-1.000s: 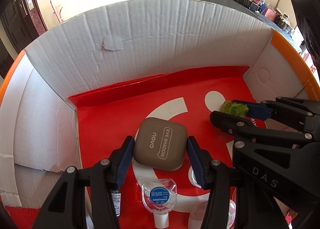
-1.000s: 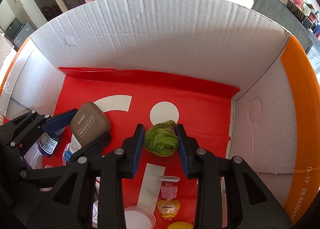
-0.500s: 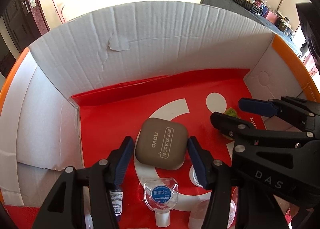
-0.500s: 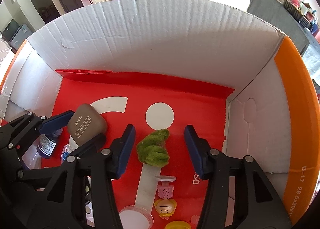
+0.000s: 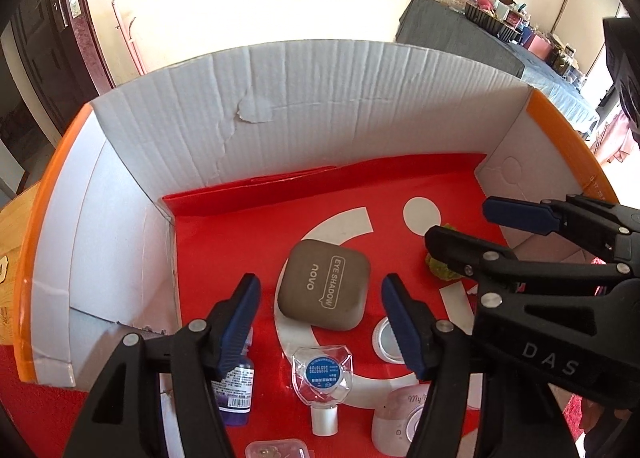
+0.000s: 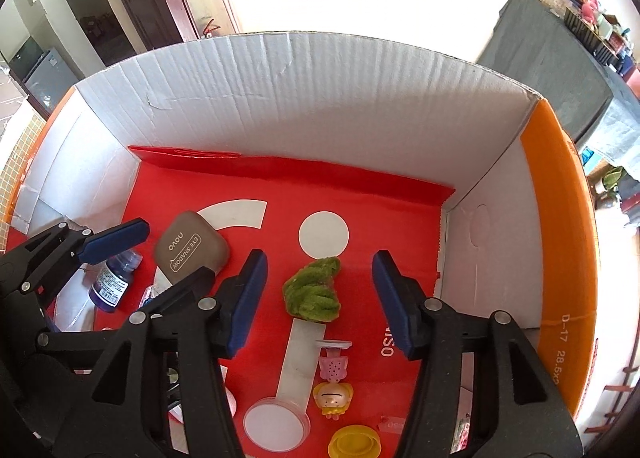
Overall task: Organize objects
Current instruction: 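Lower the grey case and green item onto the box floor with both grippers, then open both grippers to release the grey case and green item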
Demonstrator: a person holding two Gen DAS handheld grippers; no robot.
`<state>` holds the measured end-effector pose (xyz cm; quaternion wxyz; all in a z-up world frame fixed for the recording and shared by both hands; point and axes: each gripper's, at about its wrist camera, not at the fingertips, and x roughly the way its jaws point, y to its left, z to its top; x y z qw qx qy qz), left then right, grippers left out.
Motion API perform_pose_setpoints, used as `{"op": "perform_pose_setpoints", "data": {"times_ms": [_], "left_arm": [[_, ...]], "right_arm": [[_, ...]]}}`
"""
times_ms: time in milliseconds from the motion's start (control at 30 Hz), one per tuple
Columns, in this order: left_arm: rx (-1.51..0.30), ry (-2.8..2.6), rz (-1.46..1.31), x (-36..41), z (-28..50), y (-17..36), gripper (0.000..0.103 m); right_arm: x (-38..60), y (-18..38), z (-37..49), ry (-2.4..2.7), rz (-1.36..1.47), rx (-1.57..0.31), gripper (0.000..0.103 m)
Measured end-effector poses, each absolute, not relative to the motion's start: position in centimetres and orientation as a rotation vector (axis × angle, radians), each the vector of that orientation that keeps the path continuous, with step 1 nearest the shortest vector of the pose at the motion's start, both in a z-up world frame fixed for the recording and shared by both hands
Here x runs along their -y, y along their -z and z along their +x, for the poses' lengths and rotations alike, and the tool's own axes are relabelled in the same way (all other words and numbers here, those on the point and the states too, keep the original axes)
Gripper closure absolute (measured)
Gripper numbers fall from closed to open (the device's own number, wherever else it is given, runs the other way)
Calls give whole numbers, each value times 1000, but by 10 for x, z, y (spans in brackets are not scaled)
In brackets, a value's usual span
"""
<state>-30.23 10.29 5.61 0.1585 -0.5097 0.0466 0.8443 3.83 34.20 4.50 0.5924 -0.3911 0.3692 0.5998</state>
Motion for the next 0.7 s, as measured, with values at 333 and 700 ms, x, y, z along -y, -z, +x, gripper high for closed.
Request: {"op": "perform_pose_setpoints", "data": {"times_ms": [333,700], "left_arm": [[-62,-2460,-1410,-79,-284,-72,34],[-58,-2556,-1313,-62,-252,-88,31]], "right_arm": [[-326,-66,44,-1421,-882,-806,47],[-314,-92,32,-1466,-823,-756,44]]}}
